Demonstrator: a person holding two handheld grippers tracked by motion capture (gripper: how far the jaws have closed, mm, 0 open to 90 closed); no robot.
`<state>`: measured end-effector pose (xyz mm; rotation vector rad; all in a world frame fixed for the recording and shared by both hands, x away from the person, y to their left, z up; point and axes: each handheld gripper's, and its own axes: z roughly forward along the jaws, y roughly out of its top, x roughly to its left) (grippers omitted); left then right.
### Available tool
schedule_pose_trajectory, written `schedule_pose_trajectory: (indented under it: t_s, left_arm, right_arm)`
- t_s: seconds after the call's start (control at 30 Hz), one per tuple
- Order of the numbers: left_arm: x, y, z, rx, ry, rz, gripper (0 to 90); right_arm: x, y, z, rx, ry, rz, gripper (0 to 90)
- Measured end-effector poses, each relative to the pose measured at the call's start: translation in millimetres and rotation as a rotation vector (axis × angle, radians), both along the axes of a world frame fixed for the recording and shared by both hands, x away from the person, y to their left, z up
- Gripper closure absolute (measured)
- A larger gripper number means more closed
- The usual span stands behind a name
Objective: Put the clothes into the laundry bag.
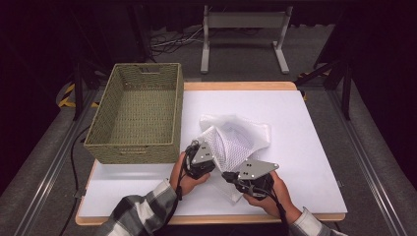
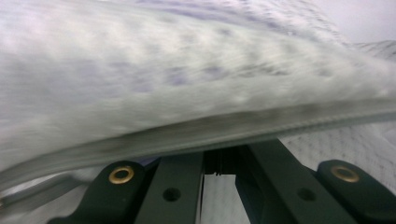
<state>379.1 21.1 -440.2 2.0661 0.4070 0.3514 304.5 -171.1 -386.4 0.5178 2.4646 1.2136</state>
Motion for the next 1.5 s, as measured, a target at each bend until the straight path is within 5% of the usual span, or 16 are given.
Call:
schedule_pose_trajectory:
  t_s: [0.2,0.33,0.63,0.77,0.93,1.07,1.2,1.33,1.5]
  left_arm:
    - [2.5,-13.0,-6.6,0.097,-0.009,-0.056,89.7]
    - [6.5,0.3,-5.2,0.072,0.051,-0.065,63.5]
    - [7.9,-0.2,-7.8,0.125,0.102,-0.126,44.2]
    - [11.6,-8.5,-10.7,0.152,0.079,-0.059,57.9]
    - [16.6,-14.1,-10.8,0.167,0.057,-0.002,87.0]
    - [20.6,-15.9,-10.3,0.163,0.058,0.013,88.7]
    - [24.4,-17.1,-6.1,0.137,0.026,0.1,88.9]
    - [33.7,-17.3,-6.2,0.141,0.003,0.18,88.9]
    - [39.7,-21.4,-11.2,0.179,0.0,0.204,88.6]
  right_arm:
    - [-0.1,-2.0,0.4,-0.002,0.011,0.0,88.8]
    - [1.5,-6.6,1.1,0.004,0.014,-0.015,88.8]
    - [2.1,-6.7,3.2,0.012,0.024,-0.015,88.8]
    - [1.6,-5.9,2.6,0.016,0.032,-0.007,88.9]
    - [2.4,-3.6,0.3,0.006,0.058,0.013,89.0]
    - [3.3,-1.4,-3.3,-0.014,0.078,0.026,89.0]
    - [4.1,0.0,-6.4,-0.034,0.097,0.033,89.6]
    - [4.8,1.5,-8.7,-0.061,0.112,0.048,89.9]
    - [8.4,-0.2,-11.6,-0.067,0.125,0.027,89.9]
